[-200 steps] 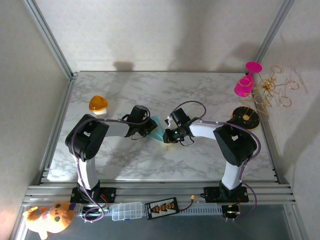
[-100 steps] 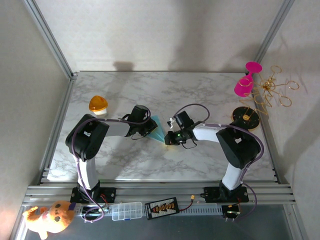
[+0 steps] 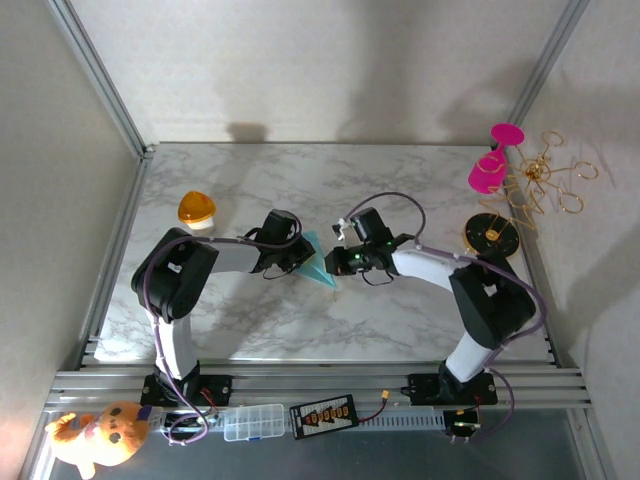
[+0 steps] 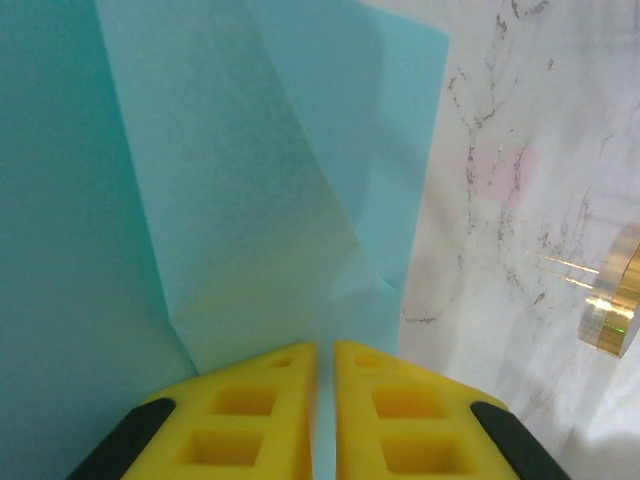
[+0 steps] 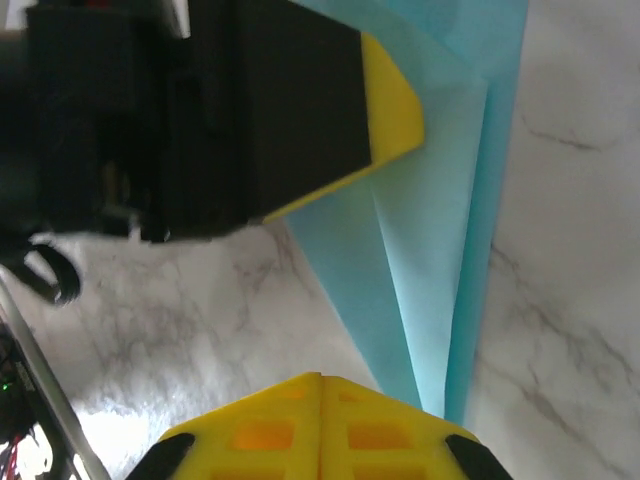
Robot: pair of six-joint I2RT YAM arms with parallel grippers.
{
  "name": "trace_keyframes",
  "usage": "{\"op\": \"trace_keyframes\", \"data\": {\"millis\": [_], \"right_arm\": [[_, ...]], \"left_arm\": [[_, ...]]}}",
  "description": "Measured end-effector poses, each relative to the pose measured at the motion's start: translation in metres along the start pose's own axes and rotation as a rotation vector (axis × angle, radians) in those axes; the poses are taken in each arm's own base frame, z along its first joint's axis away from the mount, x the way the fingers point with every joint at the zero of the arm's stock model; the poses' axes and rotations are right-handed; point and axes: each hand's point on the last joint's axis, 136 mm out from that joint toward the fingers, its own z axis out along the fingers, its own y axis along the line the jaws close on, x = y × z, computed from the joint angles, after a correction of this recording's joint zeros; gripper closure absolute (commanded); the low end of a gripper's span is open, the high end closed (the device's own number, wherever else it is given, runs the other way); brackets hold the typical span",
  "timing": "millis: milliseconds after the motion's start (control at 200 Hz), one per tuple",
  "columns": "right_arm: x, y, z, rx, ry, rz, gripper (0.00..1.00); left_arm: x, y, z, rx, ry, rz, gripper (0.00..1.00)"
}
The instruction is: Fold a paper plane with a square sheet of paper (pick it up from the middle)
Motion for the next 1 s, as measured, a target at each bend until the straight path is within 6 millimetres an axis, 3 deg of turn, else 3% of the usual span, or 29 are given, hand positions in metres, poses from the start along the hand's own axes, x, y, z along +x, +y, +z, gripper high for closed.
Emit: {"op": "trace_keyframes", "data": {"millis": [265, 751, 1001], "right_arm": [[0.015, -0.022, 0.029, 0.054, 0.075, 0.034, 0.95], [0.023, -0.034, 0.035, 0.082, 0.091, 0.049, 0.97], [0.023, -0.034, 0.035, 0.085, 0.091, 0.050, 0.97]], "left_arm": [[0.000, -0.001, 0.000, 0.000, 0.001, 0.001, 0.86], [0.001, -0.011, -0.007, 0.021, -0.003, 0.122, 0.83], [0.020, -0.021, -0.022, 0.056, -0.001, 0.219, 0.90]]}}
